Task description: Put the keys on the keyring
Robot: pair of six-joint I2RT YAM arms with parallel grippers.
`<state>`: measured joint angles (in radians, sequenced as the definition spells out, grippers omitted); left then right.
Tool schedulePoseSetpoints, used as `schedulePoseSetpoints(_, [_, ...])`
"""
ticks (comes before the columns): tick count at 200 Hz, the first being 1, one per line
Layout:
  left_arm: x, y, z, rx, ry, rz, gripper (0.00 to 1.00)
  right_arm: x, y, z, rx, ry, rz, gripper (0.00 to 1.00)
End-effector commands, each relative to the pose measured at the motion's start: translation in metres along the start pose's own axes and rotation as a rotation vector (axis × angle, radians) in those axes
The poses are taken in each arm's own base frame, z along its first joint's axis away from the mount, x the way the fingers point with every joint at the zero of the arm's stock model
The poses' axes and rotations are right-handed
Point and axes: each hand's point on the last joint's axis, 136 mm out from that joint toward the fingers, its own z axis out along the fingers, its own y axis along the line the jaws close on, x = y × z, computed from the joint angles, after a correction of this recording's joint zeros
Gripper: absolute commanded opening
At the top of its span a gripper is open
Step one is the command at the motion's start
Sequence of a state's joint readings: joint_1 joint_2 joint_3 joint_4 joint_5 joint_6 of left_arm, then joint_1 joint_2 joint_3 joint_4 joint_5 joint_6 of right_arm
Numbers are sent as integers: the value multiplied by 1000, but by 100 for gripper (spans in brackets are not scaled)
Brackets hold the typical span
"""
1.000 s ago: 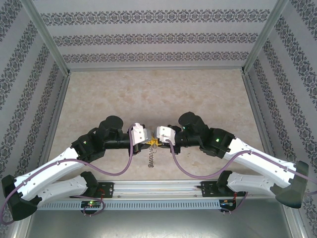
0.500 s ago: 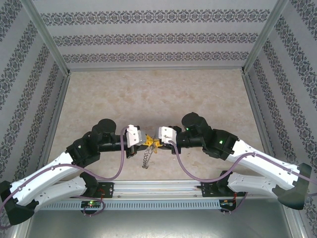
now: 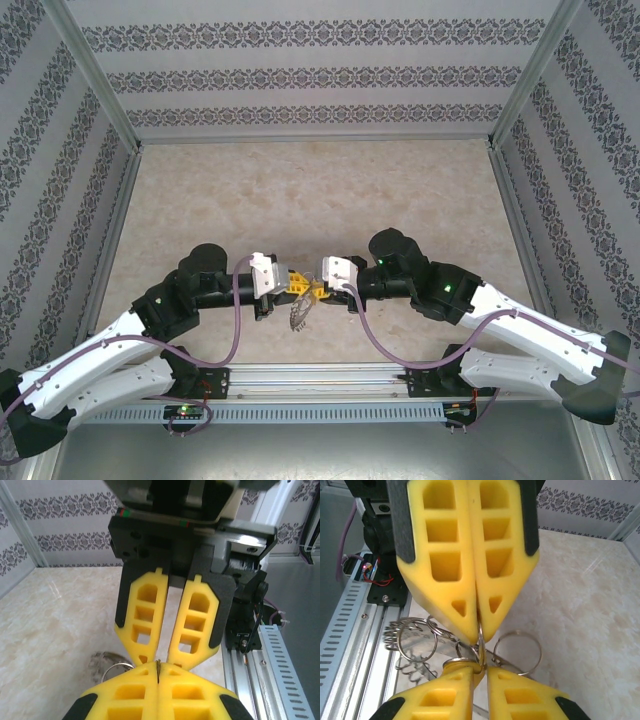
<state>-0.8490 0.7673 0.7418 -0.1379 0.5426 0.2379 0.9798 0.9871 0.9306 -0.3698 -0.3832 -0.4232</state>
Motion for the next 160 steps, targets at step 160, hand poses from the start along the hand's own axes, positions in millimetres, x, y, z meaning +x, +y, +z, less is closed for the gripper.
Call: schedulePoseSetpoints(160, [-39, -7, -7, 32, -207, 26, 0, -21, 9, -7, -58, -130, 3, 13])
